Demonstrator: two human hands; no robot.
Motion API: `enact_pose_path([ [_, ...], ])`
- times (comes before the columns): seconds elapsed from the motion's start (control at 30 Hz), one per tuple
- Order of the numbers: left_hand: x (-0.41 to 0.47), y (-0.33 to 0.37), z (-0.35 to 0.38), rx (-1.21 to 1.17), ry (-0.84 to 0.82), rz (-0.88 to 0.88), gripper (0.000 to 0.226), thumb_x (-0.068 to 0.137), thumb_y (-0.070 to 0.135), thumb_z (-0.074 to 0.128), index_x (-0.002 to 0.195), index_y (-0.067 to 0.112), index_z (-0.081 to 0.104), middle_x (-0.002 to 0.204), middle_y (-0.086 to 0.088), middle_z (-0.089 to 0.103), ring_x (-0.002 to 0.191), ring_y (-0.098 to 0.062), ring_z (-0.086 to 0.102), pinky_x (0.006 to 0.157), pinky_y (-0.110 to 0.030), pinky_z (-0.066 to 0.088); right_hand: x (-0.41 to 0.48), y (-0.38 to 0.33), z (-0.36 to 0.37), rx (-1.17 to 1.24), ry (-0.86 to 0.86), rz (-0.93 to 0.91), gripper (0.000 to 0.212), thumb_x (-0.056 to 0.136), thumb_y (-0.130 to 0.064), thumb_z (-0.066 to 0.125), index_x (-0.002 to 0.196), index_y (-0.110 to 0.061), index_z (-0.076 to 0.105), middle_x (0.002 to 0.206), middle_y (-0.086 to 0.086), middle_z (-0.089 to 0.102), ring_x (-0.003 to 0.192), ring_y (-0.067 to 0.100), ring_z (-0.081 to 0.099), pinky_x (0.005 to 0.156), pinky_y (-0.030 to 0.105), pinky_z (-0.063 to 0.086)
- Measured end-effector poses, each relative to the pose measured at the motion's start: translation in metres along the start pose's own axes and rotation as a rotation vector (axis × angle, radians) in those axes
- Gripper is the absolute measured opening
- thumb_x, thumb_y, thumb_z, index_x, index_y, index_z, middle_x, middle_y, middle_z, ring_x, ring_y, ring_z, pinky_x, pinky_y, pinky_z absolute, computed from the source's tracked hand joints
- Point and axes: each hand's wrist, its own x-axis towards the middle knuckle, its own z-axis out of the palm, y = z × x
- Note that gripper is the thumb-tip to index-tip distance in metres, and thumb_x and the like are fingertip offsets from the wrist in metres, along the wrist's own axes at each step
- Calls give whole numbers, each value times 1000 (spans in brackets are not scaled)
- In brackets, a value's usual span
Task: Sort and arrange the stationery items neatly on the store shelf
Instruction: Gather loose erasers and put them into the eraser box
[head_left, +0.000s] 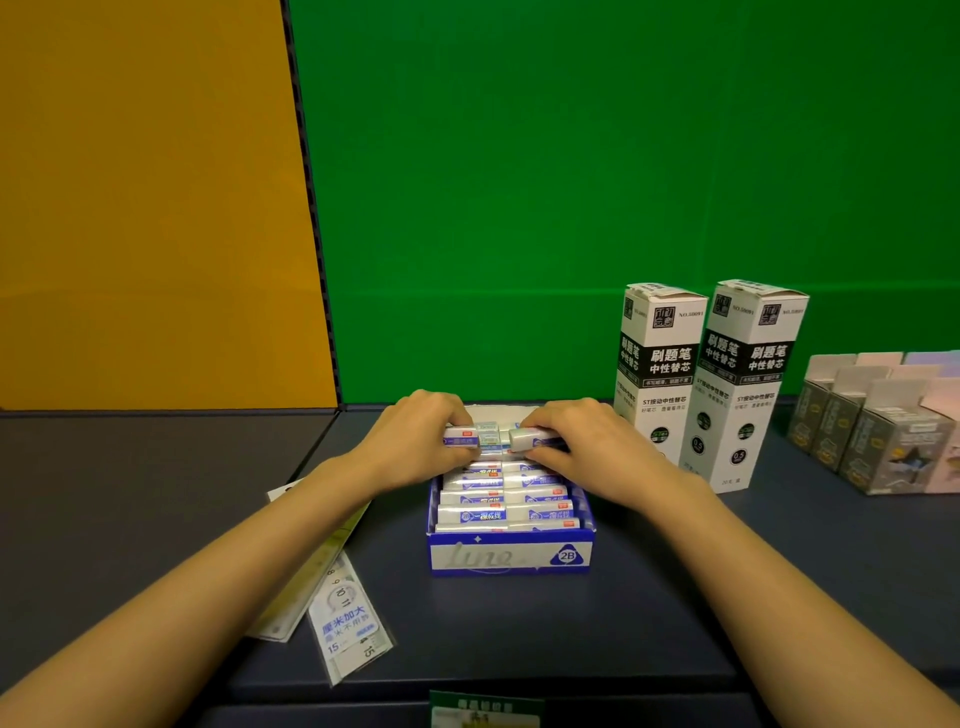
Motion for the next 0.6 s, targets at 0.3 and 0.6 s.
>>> enact_pose_path([
  [0.3, -4, 10, -13, -31, 5, -1, 28, 84, 34, 60, 89, 6, 64, 88, -7, 60, 77, -23, 55, 66, -36, 42, -1, -4, -2, 32, 85, -24, 29, 90, -33, 51, 116, -20, 56, 108, 1, 62, 98, 20, 58, 82, 36, 47],
  [0.6, -14, 9, -24, -180, -223, -22, 21, 97, 24, 39, 107, 7, 46, 95, -2, 50, 81, -13, 45, 65, -17, 35, -7, -10, -2, 34, -104, -29, 38, 98, -32, 30, 131, -18, 43, 116, 4, 51, 108, 18, 48, 92, 31, 37],
])
